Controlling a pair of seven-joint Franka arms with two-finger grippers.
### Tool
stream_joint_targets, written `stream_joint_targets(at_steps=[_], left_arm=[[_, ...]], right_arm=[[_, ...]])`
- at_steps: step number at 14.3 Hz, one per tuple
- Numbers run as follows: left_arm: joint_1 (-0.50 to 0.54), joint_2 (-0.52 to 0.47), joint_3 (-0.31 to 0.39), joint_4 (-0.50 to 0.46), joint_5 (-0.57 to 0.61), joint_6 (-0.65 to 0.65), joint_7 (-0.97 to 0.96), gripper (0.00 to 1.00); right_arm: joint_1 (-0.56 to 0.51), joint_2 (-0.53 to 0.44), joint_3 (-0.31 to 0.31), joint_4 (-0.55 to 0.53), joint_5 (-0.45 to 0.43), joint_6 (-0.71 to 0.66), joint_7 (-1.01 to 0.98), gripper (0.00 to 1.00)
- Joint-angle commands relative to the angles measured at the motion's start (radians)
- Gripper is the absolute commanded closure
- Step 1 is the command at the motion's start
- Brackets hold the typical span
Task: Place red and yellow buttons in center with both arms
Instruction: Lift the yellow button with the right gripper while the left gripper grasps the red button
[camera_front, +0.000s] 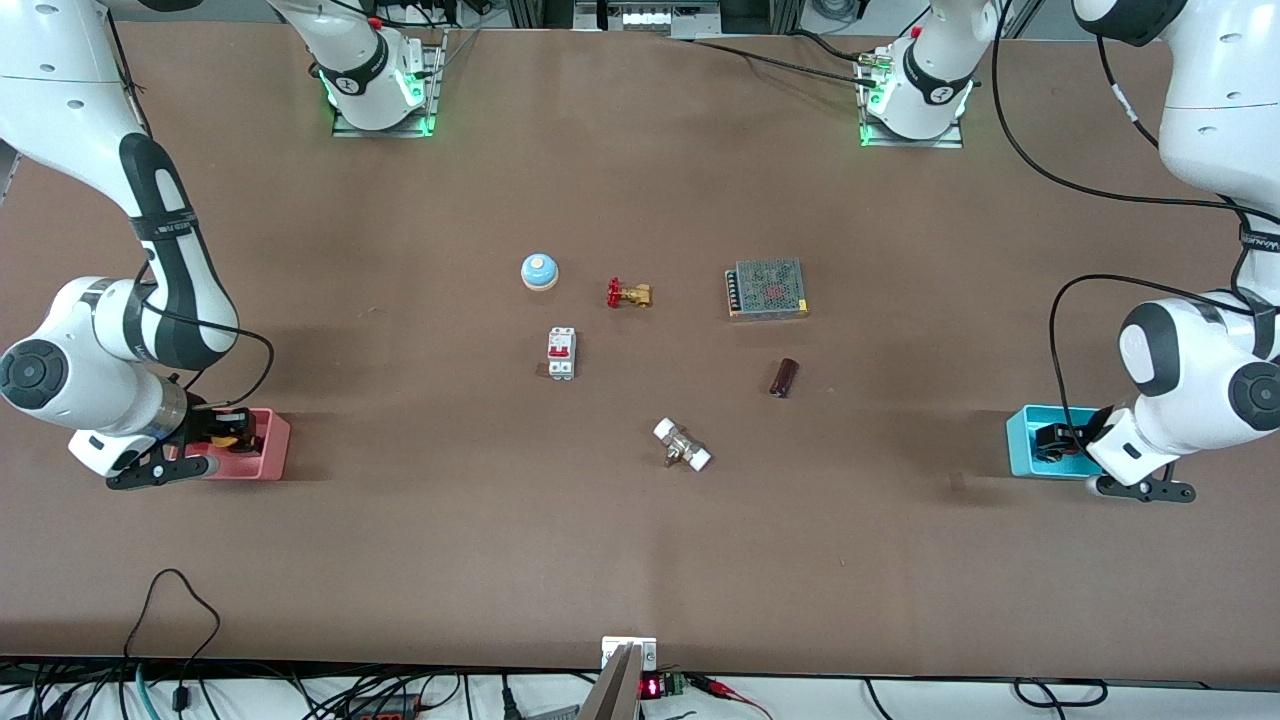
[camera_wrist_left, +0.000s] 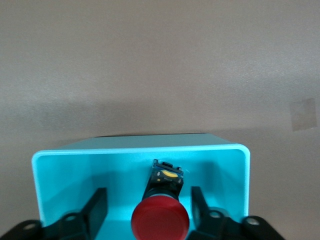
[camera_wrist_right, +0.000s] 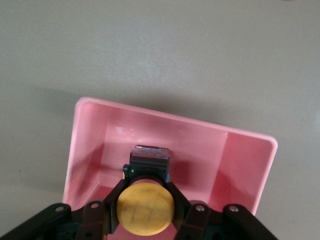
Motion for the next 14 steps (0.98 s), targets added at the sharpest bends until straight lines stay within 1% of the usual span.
stream_joint_targets(at_steps=[1, 4, 6, 7, 8, 9, 10, 12, 13, 14], left_arm=[[0.006, -0.010, -0.007, -0.009, 0.005, 0.013, 0.018, 0.28], [0.008, 0.010, -0.007, -0.011, 0.004, 0.040, 0.018, 0.28], [0.008, 0.013, -0.012, -0.011, 0.004, 0.042, 0.019, 0.28], [0.008, 0.014, -0.017, -0.011, 0.004, 0.043, 0.018, 0.28], [0.008, 0.017, -0.017, -0.011, 0.004, 0.043, 0.018, 0.31], [0.008, 0.019, -0.017, -0.011, 0.004, 0.043, 0.019, 0.43], [0.008, 0.023, -0.017, -0.012, 0.004, 0.043, 0.018, 0.59], [0.009, 0.025, -0.017, -0.014, 0.004, 0.042, 0.018, 0.74], [0.009, 0.023, -0.017, -0.014, 0.004, 0.040, 0.019, 0.78], [0.012, 0.023, -0.017, -0.012, 0.007, 0.040, 0.021, 0.80]], right_arm=[[-0.014, -0.066, 0.013, -0.012, -0.010, -0.042, -0.078, 0.64], [-0.005, -0.149, 0.016, -0.011, -0.010, -0.168, -0.084, 0.64], [-0.003, -0.210, 0.057, -0.012, -0.006, -0.260, -0.057, 0.64], [-0.003, -0.238, 0.080, -0.012, -0.005, -0.309, -0.006, 0.64], [-0.003, -0.261, 0.111, -0.018, -0.005, -0.349, 0.061, 0.64], [-0.003, -0.282, 0.145, -0.034, -0.005, -0.358, 0.113, 0.64], [-0.001, -0.302, 0.180, -0.063, -0.005, -0.357, 0.173, 0.64], [-0.001, -0.328, 0.247, -0.107, -0.009, -0.349, 0.294, 0.64], [0.000, -0.335, 0.280, -0.126, -0.012, -0.343, 0.348, 0.64], [0.006, -0.335, 0.298, -0.138, -0.013, -0.336, 0.383, 0.64]])
